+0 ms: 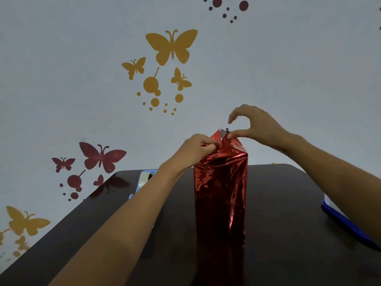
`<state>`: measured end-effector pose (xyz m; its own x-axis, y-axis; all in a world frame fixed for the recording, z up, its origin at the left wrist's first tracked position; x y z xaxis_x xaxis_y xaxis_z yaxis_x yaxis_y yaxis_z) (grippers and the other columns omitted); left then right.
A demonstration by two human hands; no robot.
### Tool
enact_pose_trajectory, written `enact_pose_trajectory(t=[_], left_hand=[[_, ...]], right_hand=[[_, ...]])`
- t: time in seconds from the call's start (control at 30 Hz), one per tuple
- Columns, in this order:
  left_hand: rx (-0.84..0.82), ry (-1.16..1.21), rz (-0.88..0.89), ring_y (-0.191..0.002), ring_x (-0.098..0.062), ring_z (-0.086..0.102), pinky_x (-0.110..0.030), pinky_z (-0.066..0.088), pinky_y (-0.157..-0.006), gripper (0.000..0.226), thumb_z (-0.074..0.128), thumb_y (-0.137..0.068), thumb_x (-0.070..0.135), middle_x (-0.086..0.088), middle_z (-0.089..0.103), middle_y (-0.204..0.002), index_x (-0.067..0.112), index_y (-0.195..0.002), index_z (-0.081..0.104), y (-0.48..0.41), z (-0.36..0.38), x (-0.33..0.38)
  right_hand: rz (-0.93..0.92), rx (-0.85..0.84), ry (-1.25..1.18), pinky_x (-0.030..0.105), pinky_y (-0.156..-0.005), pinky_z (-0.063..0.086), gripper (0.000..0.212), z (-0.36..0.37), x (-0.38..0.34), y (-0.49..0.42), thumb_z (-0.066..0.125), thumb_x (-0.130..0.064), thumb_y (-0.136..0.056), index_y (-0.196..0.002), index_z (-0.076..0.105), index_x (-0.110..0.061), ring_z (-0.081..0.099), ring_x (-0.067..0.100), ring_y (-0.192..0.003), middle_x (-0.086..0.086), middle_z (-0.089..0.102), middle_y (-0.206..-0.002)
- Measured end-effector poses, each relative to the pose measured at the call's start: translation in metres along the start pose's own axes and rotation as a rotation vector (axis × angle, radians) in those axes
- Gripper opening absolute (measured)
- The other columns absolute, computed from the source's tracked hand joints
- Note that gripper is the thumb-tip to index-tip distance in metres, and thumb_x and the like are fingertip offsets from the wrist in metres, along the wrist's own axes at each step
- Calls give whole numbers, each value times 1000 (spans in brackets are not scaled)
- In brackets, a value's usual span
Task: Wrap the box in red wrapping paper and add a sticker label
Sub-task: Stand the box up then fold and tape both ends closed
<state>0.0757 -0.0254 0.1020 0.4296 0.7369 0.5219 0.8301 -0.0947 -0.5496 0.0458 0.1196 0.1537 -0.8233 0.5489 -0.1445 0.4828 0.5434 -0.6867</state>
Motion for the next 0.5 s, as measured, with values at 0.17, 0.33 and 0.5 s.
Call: enact_pose_trajectory(t=[0.17, 0.33, 0.5], left_hand=[[-76, 18, -35, -66, -4, 52, -21, 38, -68, 26, 47, -91, 9, 9, 57, -67, 13, -77, 69, -1, 4, -1], [-108, 24, -43, -70, -19, 44, -26, 33, -65, 28, 45, -91, 12, -12, 52, -77, 12, -93, 73, 2, 7, 0], [-104, 24, -50, -68, -19, 43, -28, 32, -66, 28, 45, -91, 12, -9, 52, -73, -7, -93, 66, 3, 5, -2]], right_hand=[[275, 73, -294, 34, -72, 47, 24, 16, 28, 38, 70, -43, -79, -69, 73, -22, 63, 19, -74, 3, 71, -73], [284, -90, -540, 16, -79, 45, 12, 39, 15, 35, 70, -32, -80, -86, 77, -24, 66, 0, -85, -8, 74, -84], [299, -204, -574, 5, -74, 44, 21, 48, 9, 27, 70, -31, -80, -101, 73, -26, 61, -8, -91, -19, 68, -93]])
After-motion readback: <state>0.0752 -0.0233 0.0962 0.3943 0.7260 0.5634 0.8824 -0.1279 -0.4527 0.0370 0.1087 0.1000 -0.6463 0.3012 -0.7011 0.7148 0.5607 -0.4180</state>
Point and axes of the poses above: each hand's wrist, its own y-axis away from the middle knuckle, its own z-axis out of the palm, x = y × z, the point moved 7 cm from there along -y, towards the middle knuckle
